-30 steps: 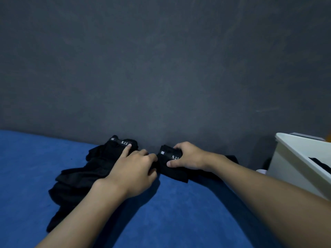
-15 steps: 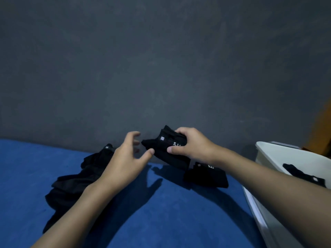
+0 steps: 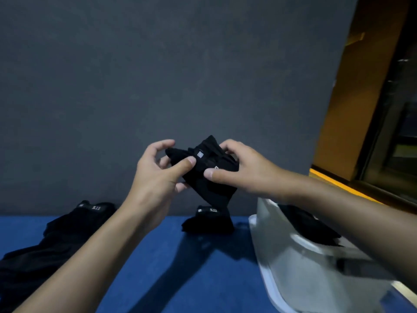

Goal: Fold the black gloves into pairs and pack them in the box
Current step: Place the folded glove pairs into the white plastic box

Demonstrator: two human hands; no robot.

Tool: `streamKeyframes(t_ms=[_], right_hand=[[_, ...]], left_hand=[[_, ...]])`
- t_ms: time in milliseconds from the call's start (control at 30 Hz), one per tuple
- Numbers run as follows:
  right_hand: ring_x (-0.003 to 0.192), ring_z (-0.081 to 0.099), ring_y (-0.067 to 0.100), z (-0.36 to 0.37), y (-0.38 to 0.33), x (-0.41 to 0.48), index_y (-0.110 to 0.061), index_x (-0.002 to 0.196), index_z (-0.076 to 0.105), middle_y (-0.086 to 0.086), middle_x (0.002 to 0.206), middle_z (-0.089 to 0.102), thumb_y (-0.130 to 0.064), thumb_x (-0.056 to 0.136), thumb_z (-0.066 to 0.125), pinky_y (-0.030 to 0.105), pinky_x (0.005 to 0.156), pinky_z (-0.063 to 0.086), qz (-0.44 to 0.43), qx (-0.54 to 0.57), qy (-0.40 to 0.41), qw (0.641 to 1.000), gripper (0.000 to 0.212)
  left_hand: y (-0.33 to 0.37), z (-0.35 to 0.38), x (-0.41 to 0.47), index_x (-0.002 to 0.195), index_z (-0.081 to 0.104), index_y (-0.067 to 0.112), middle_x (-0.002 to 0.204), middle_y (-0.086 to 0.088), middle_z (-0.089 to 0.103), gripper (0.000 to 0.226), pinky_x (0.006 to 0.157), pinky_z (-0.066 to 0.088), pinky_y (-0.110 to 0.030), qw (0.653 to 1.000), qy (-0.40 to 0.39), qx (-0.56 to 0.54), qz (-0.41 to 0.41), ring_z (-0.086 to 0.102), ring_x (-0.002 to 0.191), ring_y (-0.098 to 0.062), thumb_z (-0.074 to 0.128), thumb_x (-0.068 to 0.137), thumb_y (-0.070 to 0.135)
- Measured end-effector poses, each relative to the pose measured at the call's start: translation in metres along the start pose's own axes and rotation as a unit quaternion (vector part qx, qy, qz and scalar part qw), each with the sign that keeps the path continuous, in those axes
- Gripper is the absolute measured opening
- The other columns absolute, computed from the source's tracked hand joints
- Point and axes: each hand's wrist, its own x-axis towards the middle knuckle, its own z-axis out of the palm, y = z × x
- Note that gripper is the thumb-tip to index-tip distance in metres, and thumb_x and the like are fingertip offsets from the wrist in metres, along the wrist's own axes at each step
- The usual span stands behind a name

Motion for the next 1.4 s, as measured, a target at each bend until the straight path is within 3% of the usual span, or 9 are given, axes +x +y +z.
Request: streamKeyframes(t_ms=[167,367,600,700,800,967,1133,1267,1400], right_hand=[[0.107,0.065,0.013,-0.053,0.015,-0.036,-0.018,0.126,0.051,0.006,0.117,0.065,-0.025,0.089,0.069,0.031,0.092,0.053,0.04,0.106,0.017,0.993,0.042],[0.092,0.069,0.011,-0.105,0.039,-0.07,-0.022,0.119,0.056,-0.001,0.1,0.069,-0.029,0.083,0.071,0.023,0.074,0.052,0.067,0.147,0.047,0.986,0.039],[0.09,0.071,0.013,-0.138,0.064,-0.098,-0.026,0.122,0.057,0.0,0.109,0.067,-0.015,0.084,0.073,0.021,0.071,0.055,0.088,0.127,0.043,0.987,0.043],[0.09,0.072,0.018,-0.14,0.077,-0.104,-0.031,0.12,0.059,0.002,0.111,0.065,-0.015,0.083,0.075,0.029,0.074,0.059,0.124,0.119,0.044,0.984,0.043],[0.089,0.07,0.017,-0.136,0.093,-0.109,-0.035,0.119,0.059,0.0,0.112,0.061,-0.021,0.082,0.076,0.025,0.07,0.057,0.172,0.077,0.055,0.981,0.043],[0.078,0.059,0.013,-0.12,0.108,-0.111,-0.037,0.115,0.059,0.005,0.106,0.06,-0.028,0.083,0.076,0.023,0.061,0.044,0.228,0.054,0.03,0.972,0.038],[0.074,0.059,0.01,-0.105,0.114,-0.107,-0.031,0.114,0.06,0.002,0.098,0.061,-0.027,0.086,0.074,0.02,0.056,0.043,0.255,0.088,-0.018,0.963,0.032],[0.098,0.062,0.012,-0.095,0.122,-0.107,-0.03,0.118,0.058,-0.003,0.113,0.061,-0.029,0.085,0.074,0.018,0.072,0.048,0.241,0.032,-0.053,0.969,0.037],[0.089,0.058,-0.002,-0.091,0.121,-0.108,-0.033,0.121,0.058,-0.015,0.107,0.061,-0.032,0.088,0.071,0.01,0.072,0.041,0.205,-0.072,-0.11,0.97,0.036]], left_hand=[[0.003,0.061,0.003,0.124,0.052,0.017,0.091,-0.006,0.067,0.045,0.078,0.059,-0.048,0.995,-0.091,0.033,-0.007,0.07,0.085,-0.017,0.067,0.087,-0.003],[-0.009,0.122,0.006,0.127,0.051,0.015,0.089,-0.005,0.065,0.048,0.088,0.053,-0.057,0.981,-0.184,0.059,-0.026,0.069,0.08,-0.018,0.068,0.087,-0.002],[-0.035,0.162,0.005,0.124,0.051,0.018,0.084,-0.002,0.067,0.048,0.055,0.052,-0.03,0.96,-0.253,0.104,-0.057,0.067,0.07,-0.016,0.072,0.085,0.001],[-0.052,0.16,0.008,0.123,0.051,0.021,0.105,-0.01,0.069,0.043,0.07,0.059,-0.035,0.951,-0.26,0.159,-0.047,0.071,0.084,-0.019,0.072,0.088,0.007],[-0.067,0.14,0.013,0.12,0.054,0.027,0.113,0.0,0.068,0.037,0.091,0.056,-0.035,0.909,-0.272,0.316,0.029,0.068,0.101,-0.009,0.073,0.088,0.021],[-0.081,0.103,0.016,0.113,0.063,0.033,0.113,0.02,0.065,0.023,0.101,0.048,-0.033,0.811,-0.315,0.483,0.1,0.057,0.113,0.006,0.065,0.091,0.039],[-0.078,0.09,0.009,0.114,0.062,0.04,0.119,0.029,0.06,0.041,0.101,0.048,-0.033,0.791,-0.338,0.503,0.087,0.056,0.115,0.005,0.052,0.082,0.065],[-0.073,0.089,0.005,0.121,0.061,0.039,0.126,0.034,0.052,0.036,0.087,0.054,-0.022,0.775,-0.373,0.504,0.076,0.05,0.116,0.011,0.056,0.089,0.054],[-0.073,0.087,0.005,0.123,0.059,0.041,0.129,0.034,0.05,0.038,0.09,0.048,-0.012,0.772,-0.385,0.5,0.075,0.046,0.118,0.015,0.054,0.088,0.055]])
